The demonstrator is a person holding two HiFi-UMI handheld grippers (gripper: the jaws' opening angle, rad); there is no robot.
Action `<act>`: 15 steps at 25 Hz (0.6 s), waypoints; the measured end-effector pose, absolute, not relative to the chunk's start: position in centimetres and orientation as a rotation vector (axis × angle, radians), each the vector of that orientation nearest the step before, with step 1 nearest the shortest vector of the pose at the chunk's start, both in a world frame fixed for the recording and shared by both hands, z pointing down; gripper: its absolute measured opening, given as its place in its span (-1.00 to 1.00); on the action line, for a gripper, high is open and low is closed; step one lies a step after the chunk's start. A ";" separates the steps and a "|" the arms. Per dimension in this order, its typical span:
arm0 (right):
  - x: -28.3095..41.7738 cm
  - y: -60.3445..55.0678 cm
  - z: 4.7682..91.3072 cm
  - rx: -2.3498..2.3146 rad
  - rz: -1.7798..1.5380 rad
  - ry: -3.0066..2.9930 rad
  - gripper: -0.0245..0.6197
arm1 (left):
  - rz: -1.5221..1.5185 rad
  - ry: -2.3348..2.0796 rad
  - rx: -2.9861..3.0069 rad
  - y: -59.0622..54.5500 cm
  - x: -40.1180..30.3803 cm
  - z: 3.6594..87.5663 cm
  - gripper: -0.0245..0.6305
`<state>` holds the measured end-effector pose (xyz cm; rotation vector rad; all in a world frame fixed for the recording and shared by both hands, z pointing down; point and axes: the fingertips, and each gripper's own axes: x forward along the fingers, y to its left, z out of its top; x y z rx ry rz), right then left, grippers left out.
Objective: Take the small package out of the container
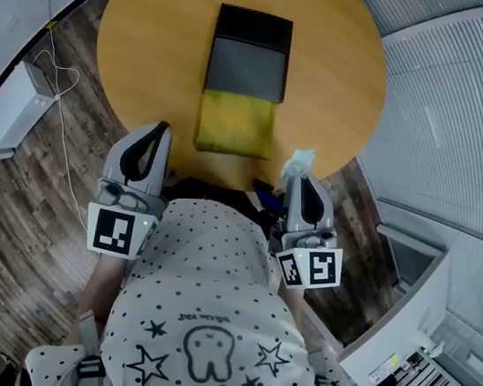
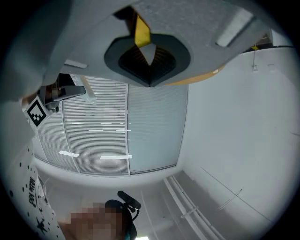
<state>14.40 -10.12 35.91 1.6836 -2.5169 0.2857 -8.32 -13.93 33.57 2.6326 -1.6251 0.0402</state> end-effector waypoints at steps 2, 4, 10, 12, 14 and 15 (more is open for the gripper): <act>14.4 -10.0 36.1 1.681 0.288 -2.509 -0.91 | 0.039 -1.619 2.634 -14.0 -8.2 33.6 -0.90; 14.4 -10.0 36.2 1.685 0.291 -2.506 -0.91 | 0.041 -1.611 2.635 -14.0 -8.1 33.6 -0.90; 14.8 -10.1 36.2 1.701 0.290 -2.498 -0.91 | 0.036 -1.601 2.633 -14.1 -7.8 33.7 -0.90; 14.9 -10.1 36.3 1.703 0.292 -2.496 -0.91 | 0.036 -1.605 2.642 -14.1 -7.8 33.7 -0.90; 14.9 -10.1 36.4 1.703 0.294 -2.494 -0.91 | 0.035 -1.608 2.642 -14.2 -7.9 33.7 -0.90; 14.8 -10.1 36.3 1.702 0.294 -2.494 -0.91 | 0.034 -1.609 2.641 -14.2 -7.9 33.7 -0.90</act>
